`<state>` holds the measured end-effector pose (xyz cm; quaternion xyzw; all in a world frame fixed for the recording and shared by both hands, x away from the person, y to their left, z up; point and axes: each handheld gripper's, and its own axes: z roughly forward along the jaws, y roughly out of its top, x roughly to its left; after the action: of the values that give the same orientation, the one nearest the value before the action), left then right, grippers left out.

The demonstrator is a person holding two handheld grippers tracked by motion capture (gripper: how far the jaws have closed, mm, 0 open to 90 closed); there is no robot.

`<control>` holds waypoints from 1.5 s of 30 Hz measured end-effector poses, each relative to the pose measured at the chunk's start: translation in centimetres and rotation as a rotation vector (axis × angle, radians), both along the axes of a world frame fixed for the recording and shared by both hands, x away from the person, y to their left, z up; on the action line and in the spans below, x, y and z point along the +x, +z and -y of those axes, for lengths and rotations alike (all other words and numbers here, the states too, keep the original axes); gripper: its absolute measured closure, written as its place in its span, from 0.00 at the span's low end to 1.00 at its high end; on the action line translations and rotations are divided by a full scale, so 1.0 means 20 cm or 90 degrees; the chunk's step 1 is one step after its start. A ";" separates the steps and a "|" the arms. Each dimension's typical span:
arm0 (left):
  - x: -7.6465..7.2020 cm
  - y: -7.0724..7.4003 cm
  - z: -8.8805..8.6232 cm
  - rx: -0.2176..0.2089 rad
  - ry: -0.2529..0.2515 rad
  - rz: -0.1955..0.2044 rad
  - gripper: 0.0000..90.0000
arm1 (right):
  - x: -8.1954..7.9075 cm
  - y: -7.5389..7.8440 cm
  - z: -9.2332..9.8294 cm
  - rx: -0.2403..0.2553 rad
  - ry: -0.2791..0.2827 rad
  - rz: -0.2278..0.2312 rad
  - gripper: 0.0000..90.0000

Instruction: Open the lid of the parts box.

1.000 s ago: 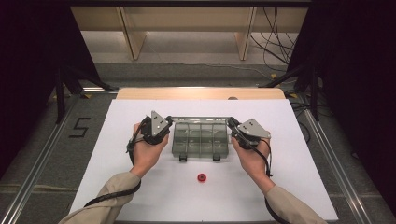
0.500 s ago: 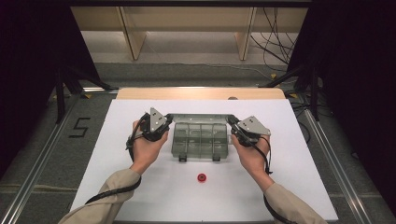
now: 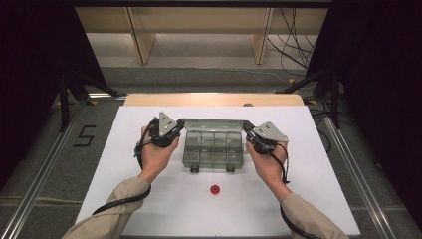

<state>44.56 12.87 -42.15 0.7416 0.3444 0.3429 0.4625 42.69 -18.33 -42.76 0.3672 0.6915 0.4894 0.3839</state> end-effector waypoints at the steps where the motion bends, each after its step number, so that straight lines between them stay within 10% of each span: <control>1: 0.00 0.00 0.00 -0.001 0.001 -0.001 0.94 | 0.00 0.00 0.00 0.000 -0.001 0.000 0.94; 45: 0.10 0.03 0.00 -0.038 0.012 -0.022 0.94 | 0.07 0.03 0.00 0.020 -0.017 -0.012 0.94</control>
<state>46.50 12.86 -41.64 0.7302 0.3689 0.3241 0.4750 44.14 -18.24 -42.19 0.3868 0.6823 0.4915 0.3784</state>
